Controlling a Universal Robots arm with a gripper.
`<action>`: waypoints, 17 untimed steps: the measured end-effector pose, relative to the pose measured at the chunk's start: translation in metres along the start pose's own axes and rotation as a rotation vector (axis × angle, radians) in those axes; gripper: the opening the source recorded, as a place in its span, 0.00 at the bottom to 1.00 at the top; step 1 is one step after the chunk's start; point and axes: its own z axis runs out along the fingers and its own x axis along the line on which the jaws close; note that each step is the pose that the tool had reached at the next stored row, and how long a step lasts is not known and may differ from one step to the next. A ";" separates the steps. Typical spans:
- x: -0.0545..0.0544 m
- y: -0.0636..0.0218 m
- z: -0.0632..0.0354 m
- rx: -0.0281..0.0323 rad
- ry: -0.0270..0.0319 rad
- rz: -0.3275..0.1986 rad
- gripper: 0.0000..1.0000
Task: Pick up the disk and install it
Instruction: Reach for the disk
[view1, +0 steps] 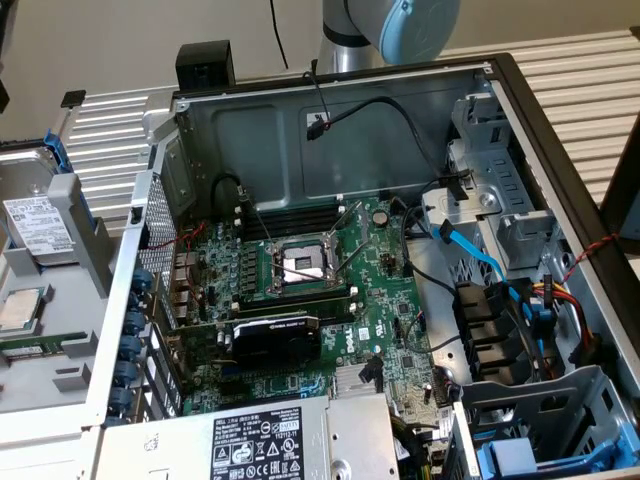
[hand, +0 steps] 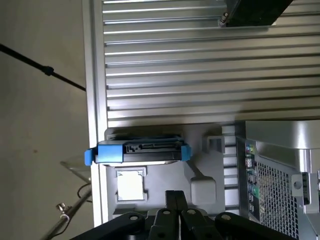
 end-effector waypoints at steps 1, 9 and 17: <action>0.002 -0.0001 -0.0001 0.0000 0.0003 0.000 0.11; 0.017 -0.0012 -0.0003 0.0001 0.0021 0.000 0.11; 0.028 -0.0020 -0.0001 0.0001 0.0034 0.000 0.11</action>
